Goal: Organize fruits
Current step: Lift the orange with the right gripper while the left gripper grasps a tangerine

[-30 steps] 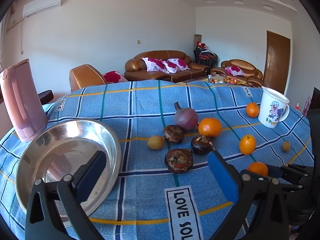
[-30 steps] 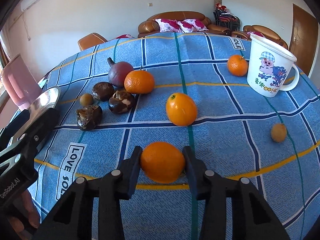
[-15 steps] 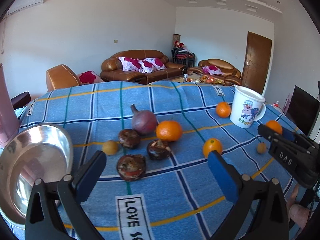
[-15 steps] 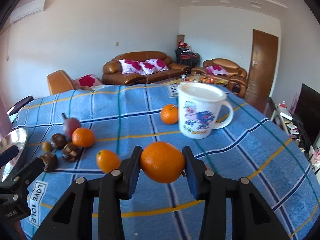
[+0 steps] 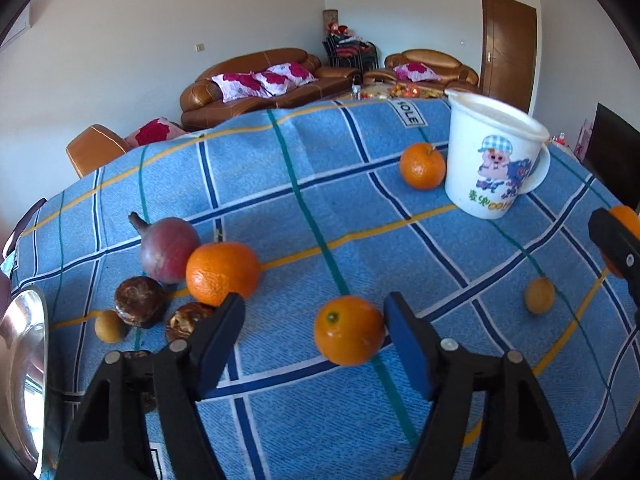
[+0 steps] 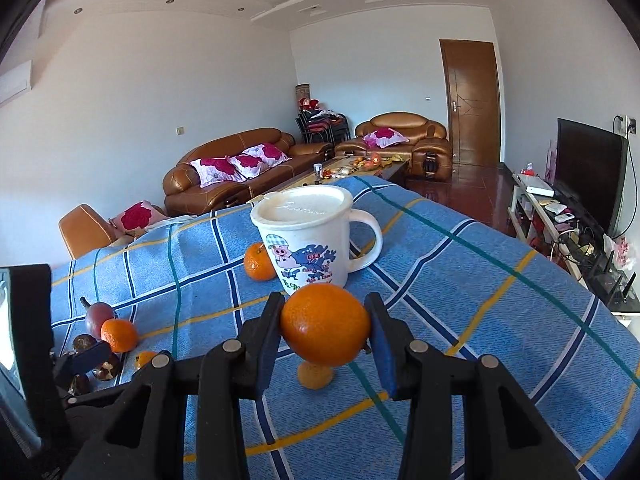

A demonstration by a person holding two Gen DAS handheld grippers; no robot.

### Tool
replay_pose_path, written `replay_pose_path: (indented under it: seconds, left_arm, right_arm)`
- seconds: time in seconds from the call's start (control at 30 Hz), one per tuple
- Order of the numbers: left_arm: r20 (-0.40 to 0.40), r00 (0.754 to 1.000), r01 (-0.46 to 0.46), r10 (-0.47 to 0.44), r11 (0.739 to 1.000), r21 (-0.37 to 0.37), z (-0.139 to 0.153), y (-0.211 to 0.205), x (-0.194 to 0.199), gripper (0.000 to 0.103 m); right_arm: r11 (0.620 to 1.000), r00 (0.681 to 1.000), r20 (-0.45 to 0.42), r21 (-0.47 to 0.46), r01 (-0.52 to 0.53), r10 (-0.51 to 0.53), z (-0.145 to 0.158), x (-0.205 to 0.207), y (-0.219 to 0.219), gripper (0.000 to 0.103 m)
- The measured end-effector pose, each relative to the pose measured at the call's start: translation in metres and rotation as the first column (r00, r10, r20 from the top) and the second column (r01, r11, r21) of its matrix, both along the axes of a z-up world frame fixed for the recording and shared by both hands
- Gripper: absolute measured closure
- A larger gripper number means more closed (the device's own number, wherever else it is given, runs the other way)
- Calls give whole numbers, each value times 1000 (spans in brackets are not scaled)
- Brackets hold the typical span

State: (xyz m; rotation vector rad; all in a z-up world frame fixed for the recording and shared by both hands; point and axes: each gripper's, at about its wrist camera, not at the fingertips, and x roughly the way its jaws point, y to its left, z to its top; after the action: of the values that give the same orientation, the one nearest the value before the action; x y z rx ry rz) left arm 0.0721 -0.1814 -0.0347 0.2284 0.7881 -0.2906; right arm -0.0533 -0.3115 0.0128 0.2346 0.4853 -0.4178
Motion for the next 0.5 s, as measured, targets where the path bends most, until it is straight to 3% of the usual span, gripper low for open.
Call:
replay_pose_path:
  seconds: [0.13,0.23,0.37,0.5]
  left_arm:
    - [-84,996,34,-32,999,21,-11,-7,9,49]
    - [-91,995,45,-45,999,-7,-10,-7,8,61]
    - [-78,995,59,-61,998,-27,-7,-6,4,62]
    - [11,1000,23,-22,995,-92,7,10,-8,62]
  right_arm:
    - [1000,1000,-16,-10,-24,24,-3,6,7,60]
    - [999,1000,-17,-26,-27,26,-3,5,9,59]
    - [999,1000,-17,-43,-14,13,-4,4,8,59]
    - [997,1000,3,-71,-4,5,-2,2,11,60]
